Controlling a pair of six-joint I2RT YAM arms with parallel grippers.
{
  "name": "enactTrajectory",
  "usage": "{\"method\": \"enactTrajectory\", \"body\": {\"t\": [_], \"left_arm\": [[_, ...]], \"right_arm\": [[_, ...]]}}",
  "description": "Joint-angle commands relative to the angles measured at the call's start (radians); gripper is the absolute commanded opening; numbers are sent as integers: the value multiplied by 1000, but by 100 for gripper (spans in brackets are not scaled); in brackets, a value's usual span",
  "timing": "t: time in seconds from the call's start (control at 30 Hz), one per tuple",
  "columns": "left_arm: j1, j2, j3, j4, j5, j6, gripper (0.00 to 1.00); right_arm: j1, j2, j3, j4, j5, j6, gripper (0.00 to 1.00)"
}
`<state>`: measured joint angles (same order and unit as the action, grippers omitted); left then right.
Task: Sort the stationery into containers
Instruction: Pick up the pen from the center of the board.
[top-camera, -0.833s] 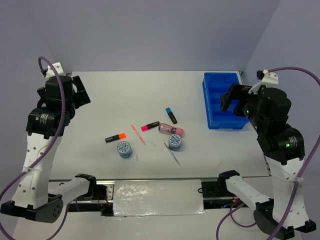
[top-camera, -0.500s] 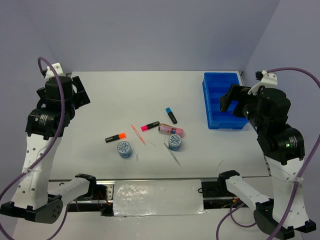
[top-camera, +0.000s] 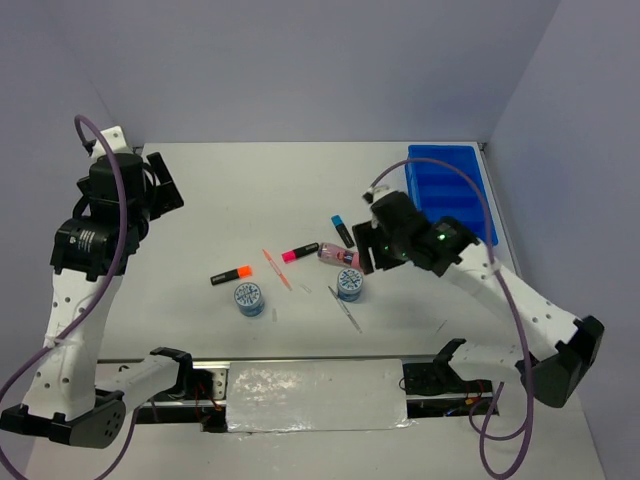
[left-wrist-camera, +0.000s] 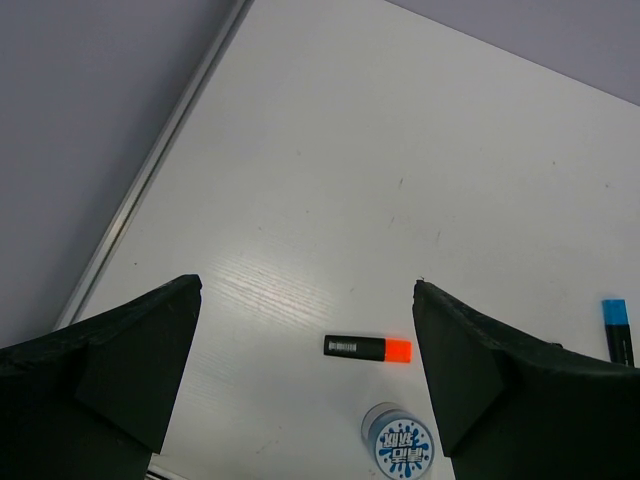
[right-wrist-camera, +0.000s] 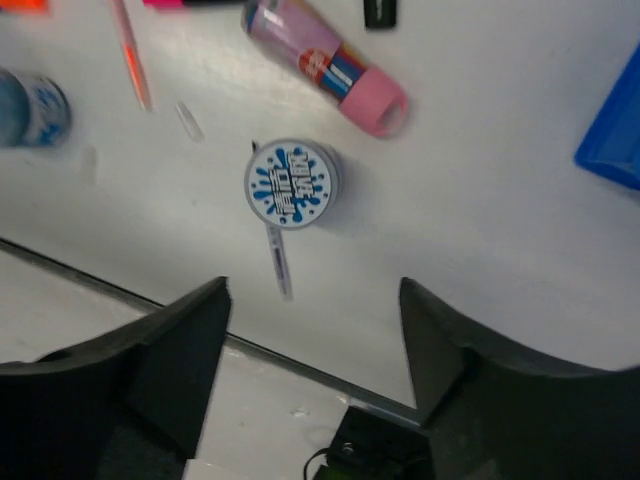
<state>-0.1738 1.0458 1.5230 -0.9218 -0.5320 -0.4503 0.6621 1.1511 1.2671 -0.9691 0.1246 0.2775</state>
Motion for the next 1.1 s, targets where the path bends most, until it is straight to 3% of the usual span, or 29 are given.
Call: {"method": "enactTrajectory", "body": {"t": [0.0,0.2,0.33,0.63,1.07], "left_arm": [[-4,11,-1,1,29,2,99],[-4,17,-17,-9,81,5,99],[-3,13,-32,-2,115,7,99],[-3,13,-61,20,171,27,99],[-3,28,-57,21,216,39,99]], "right_arm": [[133,2,-90,121,47,83,70],[335,3,-279,263,194,212,53],[401,-28,-449,461,234,262,51],[404,-28,-682,725,244,190,50],[406,150,-726,897,208,151,49]]}}
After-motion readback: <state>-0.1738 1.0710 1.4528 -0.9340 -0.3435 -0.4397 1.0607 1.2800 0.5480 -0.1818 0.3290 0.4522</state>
